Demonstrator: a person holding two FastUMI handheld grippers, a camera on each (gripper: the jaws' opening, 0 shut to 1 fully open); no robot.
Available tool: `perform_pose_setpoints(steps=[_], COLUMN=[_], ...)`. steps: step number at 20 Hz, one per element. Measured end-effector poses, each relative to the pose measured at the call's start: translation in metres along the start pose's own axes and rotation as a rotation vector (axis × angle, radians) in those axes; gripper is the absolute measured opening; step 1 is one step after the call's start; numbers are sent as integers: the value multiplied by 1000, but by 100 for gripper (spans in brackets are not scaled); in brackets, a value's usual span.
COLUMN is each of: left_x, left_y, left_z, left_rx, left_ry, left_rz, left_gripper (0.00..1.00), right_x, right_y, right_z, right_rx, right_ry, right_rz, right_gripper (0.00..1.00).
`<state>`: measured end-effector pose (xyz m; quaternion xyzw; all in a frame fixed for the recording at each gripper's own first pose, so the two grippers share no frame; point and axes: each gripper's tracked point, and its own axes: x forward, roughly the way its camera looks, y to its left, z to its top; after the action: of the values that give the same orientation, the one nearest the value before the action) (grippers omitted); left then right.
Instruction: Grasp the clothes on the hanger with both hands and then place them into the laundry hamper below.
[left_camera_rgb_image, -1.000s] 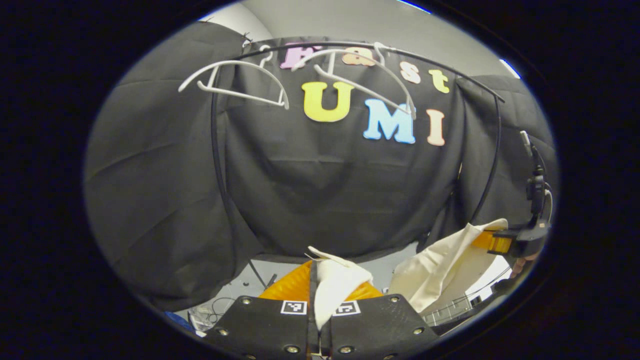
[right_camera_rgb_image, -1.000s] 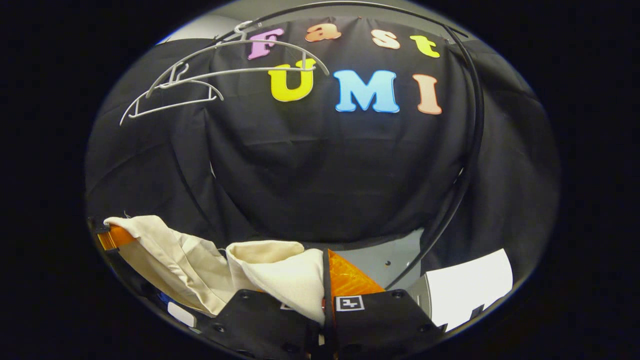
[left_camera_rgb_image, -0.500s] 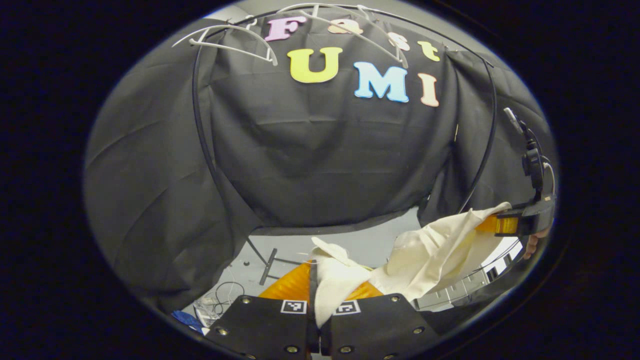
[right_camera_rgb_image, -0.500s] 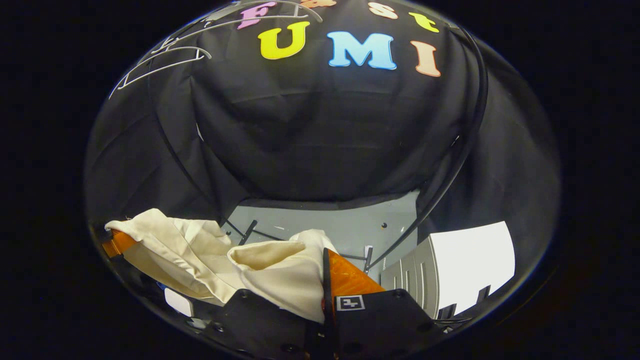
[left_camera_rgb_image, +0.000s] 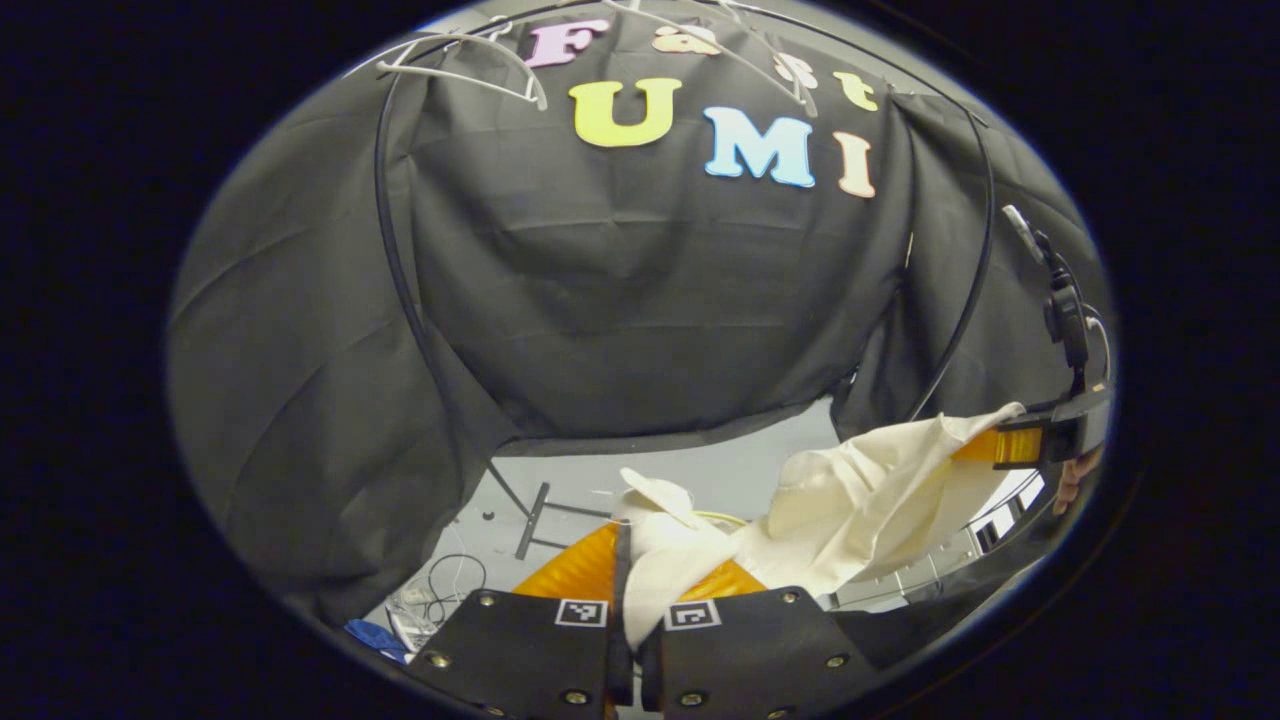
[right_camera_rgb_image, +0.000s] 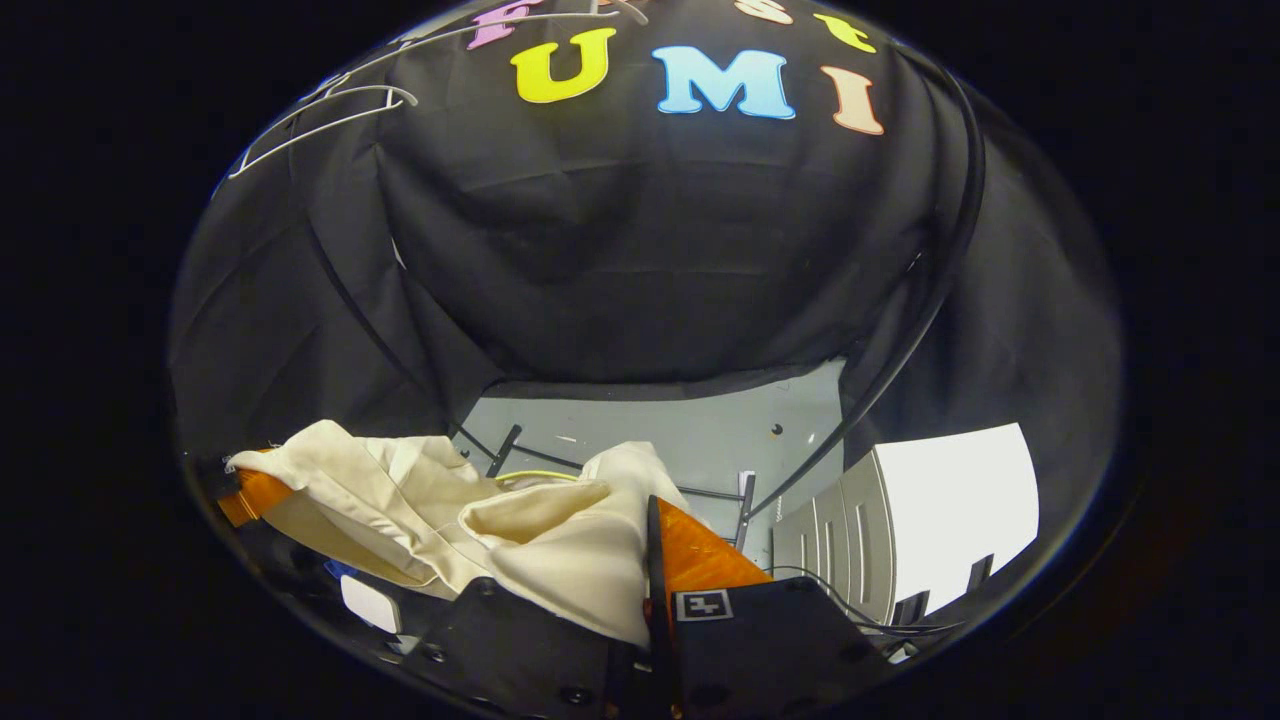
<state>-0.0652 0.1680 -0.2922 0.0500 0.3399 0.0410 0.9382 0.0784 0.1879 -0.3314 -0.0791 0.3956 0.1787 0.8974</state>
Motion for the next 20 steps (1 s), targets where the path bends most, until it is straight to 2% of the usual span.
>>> perform_pose_setpoints(steps=[1,4,5,6,7,8,10,11,12,13,16,20], left_x=[2,6,7,7,6,6,6,1,-1,-4,-20,-48], left_y=[3,4,4,4,4,4,6,11,13,13,14,9], left_z=[-2,-12,-13,-14,-13,-13,-16,-17,-22,-25,-37,-37], left_rx=[3,-13,-29,-40,-42,-43,-41,-37,-39,-47,-85,-100], left_ry=[7,39,49,50,45,42,43,44,48,54,72,69], left_rz=[2,3,3,-3,0,1,10,27,33,37,63,145], left_gripper=[6,8,11,19,30,41,79,99,98,99,98,99], right_x=[3,5,4,5,1,0,-6,-8,-13,-12,-17,-22], right_y=[3,9,11,12,15,20,26,27,23,18,5,-24], right_z=[-2,-9,-13,-16,-12,-7,-2,0,4,1,9,24], right_rx=[-1,-11,-19,-23,-24,-23,-36,-47,-60,-65,-59,-63], right_ry=[4,39,58,68,63,52,35,25,18,11,-24,-84], right_rz=[6,9,11,15,25,41,58,62,57,54,41,40], right_gripper=[15,8,13,23,28,46,82,88,97,100,100,100])
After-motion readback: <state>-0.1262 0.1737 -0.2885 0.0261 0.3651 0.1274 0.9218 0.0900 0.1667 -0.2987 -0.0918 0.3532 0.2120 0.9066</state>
